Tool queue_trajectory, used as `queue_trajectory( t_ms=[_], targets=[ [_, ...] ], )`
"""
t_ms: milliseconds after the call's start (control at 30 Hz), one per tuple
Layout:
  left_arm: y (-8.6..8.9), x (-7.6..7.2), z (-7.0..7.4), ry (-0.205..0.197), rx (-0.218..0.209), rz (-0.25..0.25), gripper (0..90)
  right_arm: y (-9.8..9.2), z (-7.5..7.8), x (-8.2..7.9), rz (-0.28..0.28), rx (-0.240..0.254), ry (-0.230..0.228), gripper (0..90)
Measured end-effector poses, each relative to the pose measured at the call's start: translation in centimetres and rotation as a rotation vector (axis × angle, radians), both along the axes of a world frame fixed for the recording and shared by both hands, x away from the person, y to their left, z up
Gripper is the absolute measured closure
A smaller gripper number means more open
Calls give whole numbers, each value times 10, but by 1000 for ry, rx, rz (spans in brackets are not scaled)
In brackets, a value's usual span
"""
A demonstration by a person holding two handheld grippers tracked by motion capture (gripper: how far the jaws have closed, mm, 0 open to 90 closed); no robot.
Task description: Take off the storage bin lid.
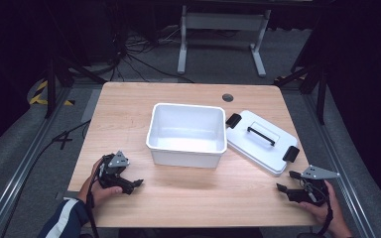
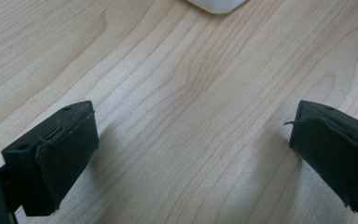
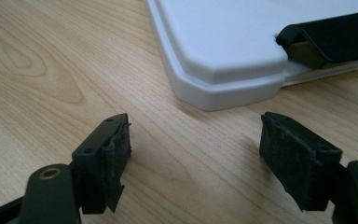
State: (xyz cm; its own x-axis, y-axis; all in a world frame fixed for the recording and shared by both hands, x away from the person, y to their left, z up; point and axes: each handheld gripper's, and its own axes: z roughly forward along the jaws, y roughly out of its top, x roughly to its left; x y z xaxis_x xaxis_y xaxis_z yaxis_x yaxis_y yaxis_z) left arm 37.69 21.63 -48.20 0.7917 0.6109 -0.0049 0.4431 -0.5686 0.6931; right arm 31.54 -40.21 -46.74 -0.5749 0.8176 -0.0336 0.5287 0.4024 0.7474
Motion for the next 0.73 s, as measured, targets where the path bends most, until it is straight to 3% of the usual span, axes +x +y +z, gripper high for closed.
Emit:
queue_trajectory(
  t_ms=[733],
  targets=[
    [0,-1,0,6,3,15,5,1,0,0,-19,-2,3,225]
  ],
)
